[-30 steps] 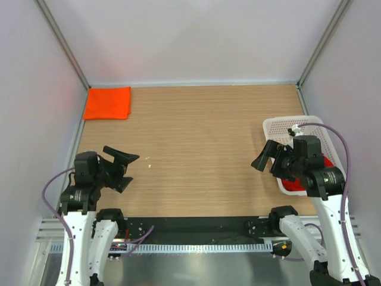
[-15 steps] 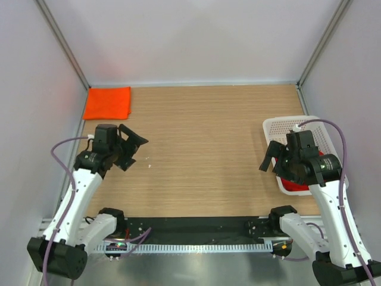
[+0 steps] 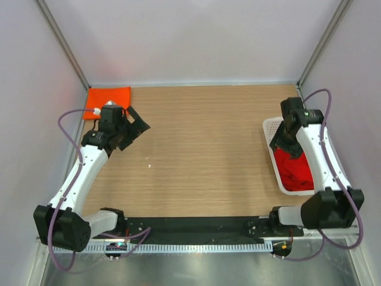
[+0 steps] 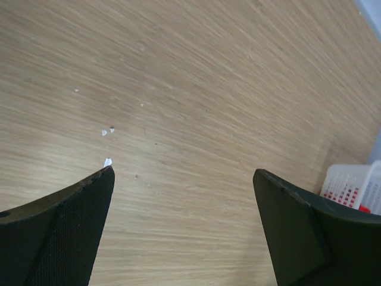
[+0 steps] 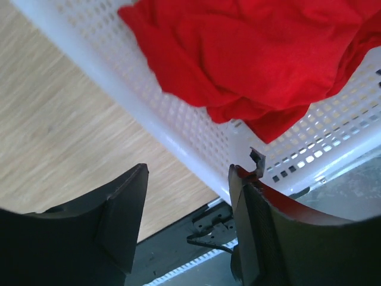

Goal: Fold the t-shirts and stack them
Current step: Grab the tshirt from the pile

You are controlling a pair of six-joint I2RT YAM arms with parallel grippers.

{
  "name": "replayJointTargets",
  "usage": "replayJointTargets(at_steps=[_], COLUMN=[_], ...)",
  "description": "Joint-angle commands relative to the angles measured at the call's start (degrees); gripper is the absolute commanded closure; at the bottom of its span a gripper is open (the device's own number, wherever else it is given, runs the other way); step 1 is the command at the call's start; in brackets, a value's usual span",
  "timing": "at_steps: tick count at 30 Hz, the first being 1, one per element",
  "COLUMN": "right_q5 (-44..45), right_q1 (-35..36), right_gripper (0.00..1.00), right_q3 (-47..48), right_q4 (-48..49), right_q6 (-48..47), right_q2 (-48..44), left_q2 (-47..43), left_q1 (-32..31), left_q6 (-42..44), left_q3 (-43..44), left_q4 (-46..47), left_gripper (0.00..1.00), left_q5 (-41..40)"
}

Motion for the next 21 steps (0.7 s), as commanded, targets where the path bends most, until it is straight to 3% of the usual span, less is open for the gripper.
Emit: replayJointTargets(at_steps=[1, 3, 6, 11, 17, 21], right_q5=[6.30, 8.67, 8.51, 2.71, 0.42, -1.25], right_q1=[-4.12, -5.88, -10.54, -13.98, -14.06, -14.06], right_gripper=[0.38, 0.41, 0.46, 0.51, 0.35, 0.34], right_q3=[8.51, 14.12, 18.89, 23.20, 18.14, 11.62], right_q4=[2.39, 1.43, 1.33, 3.88, 9.23, 13.10], right_q6=[1.89, 2.59, 3.30, 2.24, 9.44, 15.15], right_q2=[7.77, 12.34, 19.37, 32.45, 37.32, 36.70], left_q2=[0.72, 0.37, -1.30, -2.53, -3.15, -4.11], left_q1=[1.03, 0.85, 0.33, -1.60, -4.25, -5.21], left_q6=[13.43, 16.17, 13.63, 18.19, 22.76, 25.75], left_q3=[2.49, 3.37, 1.97, -1.02, -0.76, 0.47], left_q4=[2.59, -0.82, -4.00, -4.27, -6.03, -8.57], left_gripper=[0.00, 0.00, 0.00, 0.00, 0.00, 0.00], left_q5=[9.41, 8.04, -1.11, 0.90, 2.31, -2.08])
